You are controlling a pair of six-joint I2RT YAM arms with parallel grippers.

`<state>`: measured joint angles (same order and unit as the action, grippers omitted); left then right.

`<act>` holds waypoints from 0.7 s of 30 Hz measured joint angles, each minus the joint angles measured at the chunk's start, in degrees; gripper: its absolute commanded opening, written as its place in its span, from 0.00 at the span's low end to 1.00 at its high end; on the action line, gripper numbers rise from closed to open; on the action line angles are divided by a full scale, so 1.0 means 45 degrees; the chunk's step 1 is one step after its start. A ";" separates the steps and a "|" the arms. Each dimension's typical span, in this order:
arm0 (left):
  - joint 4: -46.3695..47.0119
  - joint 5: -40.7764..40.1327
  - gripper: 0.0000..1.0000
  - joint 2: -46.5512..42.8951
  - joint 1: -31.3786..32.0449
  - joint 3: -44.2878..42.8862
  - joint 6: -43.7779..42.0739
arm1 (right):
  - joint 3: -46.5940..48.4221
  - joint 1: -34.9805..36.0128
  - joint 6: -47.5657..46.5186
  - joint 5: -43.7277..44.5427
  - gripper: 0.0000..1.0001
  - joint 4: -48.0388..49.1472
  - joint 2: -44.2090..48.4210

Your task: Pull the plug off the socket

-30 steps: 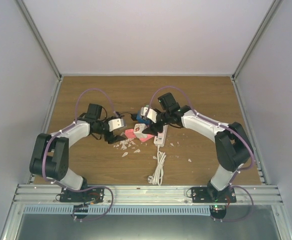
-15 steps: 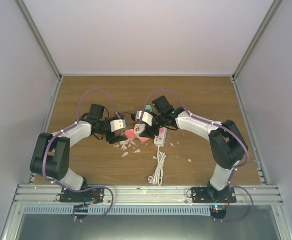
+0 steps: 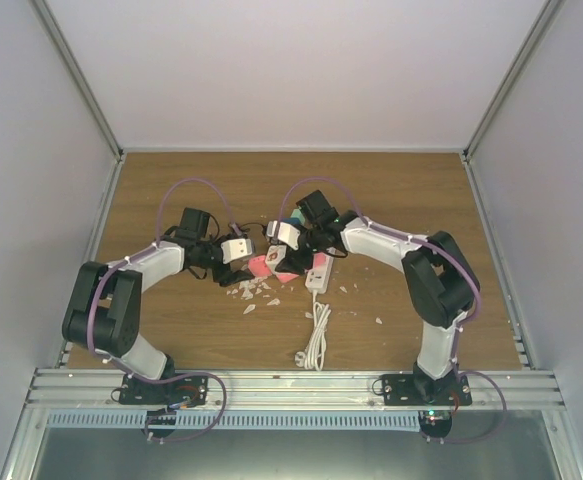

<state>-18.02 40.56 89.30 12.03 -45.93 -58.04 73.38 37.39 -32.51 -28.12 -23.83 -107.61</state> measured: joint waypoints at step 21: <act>0.0053 -0.0321 0.69 0.0427 0.0049 -0.0243 0.1258 | -0.1409 -0.0049 0.0199 -0.0427 0.21 0.1836 0.0525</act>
<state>-17.78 39.11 91.22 12.25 -47.03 -52.38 67.05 37.17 -31.62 -30.04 -15.57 -105.25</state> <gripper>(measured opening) 0.702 0.617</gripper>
